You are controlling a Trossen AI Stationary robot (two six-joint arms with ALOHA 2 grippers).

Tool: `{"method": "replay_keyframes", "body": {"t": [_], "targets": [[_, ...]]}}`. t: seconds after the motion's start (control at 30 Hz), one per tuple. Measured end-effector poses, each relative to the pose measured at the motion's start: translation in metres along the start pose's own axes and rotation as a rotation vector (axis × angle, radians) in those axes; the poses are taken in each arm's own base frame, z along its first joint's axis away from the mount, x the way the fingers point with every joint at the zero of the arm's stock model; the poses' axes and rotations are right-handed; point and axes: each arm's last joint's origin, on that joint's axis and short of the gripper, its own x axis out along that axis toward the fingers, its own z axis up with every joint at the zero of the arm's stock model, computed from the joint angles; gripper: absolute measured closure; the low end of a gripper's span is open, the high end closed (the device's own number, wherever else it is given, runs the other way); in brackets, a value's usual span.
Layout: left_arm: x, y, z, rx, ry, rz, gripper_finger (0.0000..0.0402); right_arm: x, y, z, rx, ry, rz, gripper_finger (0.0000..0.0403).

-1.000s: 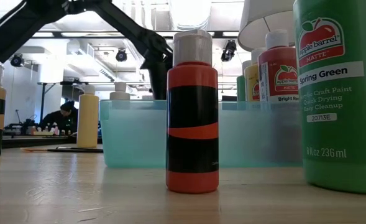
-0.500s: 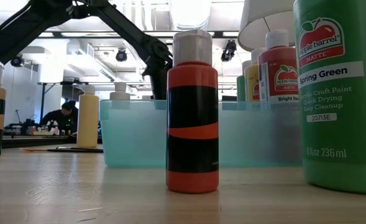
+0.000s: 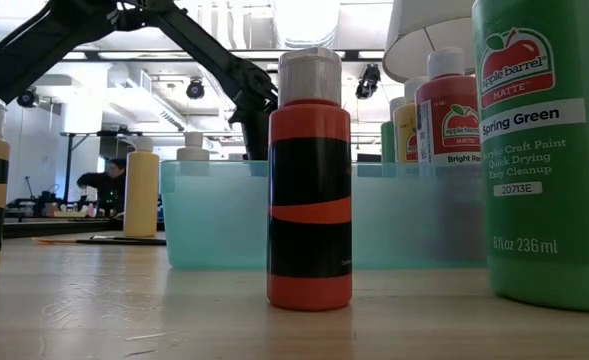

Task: Pick & Place Paint Supplies
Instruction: Put the silver paintbrush into the yellow cup

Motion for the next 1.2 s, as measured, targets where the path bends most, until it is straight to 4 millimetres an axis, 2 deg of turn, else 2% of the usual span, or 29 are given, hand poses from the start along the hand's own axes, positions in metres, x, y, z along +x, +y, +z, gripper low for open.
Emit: {"method": "replay_keyframes", "body": {"t": [0.33, 0.5, 0.93, 1.2], "targets": [[0.0005, 0.0021, -0.0088, -0.041, -0.005, -0.009, 0.0368, 0.0, 0.0, -0.0001, 0.0, 0.0, 0.0, 0.0211], [0.0029, 0.0007, -0.0095, -0.041, -0.006, -0.006, 0.0389, 0.0001, 0.0002, -0.0011, -0.004, 0.0, 0.0, 0.0206], [0.0033, 0.0015, -0.0093, -0.074, -0.009, 0.004, 0.0385, 0.0002, 0.0003, -0.0016, -0.004, 0.003, 0.003, 0.0187], [0.0038, -0.0005, -0.0102, -0.124, -0.002, -0.011, 0.0398, 0.0002, 0.0003, -0.0016, -0.005, 0.003, 0.003, 0.0199]]}}
